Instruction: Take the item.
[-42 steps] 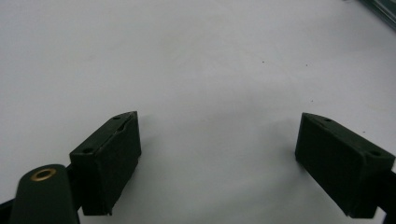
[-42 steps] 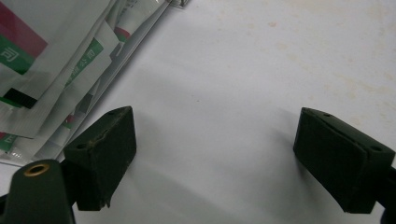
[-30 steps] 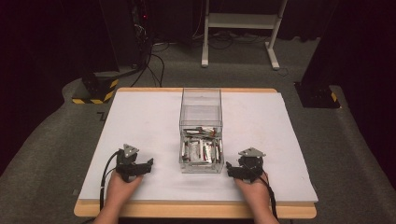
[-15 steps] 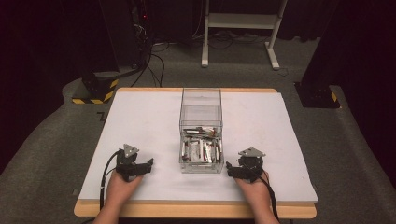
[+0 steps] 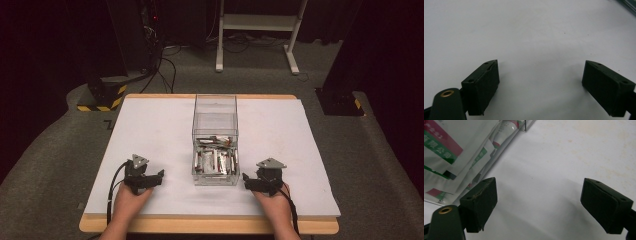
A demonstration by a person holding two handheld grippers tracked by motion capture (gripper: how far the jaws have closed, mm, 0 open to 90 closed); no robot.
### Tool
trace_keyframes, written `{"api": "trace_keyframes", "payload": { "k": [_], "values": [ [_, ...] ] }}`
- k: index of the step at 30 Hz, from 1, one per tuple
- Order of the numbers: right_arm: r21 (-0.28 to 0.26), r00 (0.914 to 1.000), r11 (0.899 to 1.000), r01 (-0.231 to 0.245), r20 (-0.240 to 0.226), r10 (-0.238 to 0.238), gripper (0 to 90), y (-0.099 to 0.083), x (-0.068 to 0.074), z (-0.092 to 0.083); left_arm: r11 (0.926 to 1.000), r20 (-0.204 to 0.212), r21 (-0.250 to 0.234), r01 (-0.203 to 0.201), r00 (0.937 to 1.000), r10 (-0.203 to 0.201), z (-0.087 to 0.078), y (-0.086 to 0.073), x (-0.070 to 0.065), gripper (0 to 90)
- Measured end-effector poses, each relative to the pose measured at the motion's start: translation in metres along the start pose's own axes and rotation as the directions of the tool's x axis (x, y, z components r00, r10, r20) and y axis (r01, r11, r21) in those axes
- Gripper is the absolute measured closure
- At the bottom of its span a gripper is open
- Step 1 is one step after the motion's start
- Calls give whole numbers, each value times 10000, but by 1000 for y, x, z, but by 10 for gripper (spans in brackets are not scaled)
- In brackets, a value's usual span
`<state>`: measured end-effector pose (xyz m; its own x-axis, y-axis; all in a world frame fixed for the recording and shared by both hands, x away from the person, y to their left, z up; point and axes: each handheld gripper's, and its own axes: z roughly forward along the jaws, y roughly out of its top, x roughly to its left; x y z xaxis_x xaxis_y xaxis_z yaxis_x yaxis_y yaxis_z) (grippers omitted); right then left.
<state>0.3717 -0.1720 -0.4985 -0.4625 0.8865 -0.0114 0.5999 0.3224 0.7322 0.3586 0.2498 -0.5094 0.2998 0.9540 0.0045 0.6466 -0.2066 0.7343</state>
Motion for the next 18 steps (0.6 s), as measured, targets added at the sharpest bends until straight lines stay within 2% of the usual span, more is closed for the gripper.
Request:
{"api": "trace_keyframes", "payload": {
  "k": [8, 18],
  "values": [
    [-311, 9991, 9993, -201, -383, 189, 180, 3, -4, -6, 10000, 0, -3, 2, 10000, -2, 0, 0, 0, 143],
    [-543, 9995, 9985, -102, -307, 85, 186, 7, -7, -18, 10000, 0, -4, 8, 10000, -8, 0, 0, 0, 143]
  ]
}}
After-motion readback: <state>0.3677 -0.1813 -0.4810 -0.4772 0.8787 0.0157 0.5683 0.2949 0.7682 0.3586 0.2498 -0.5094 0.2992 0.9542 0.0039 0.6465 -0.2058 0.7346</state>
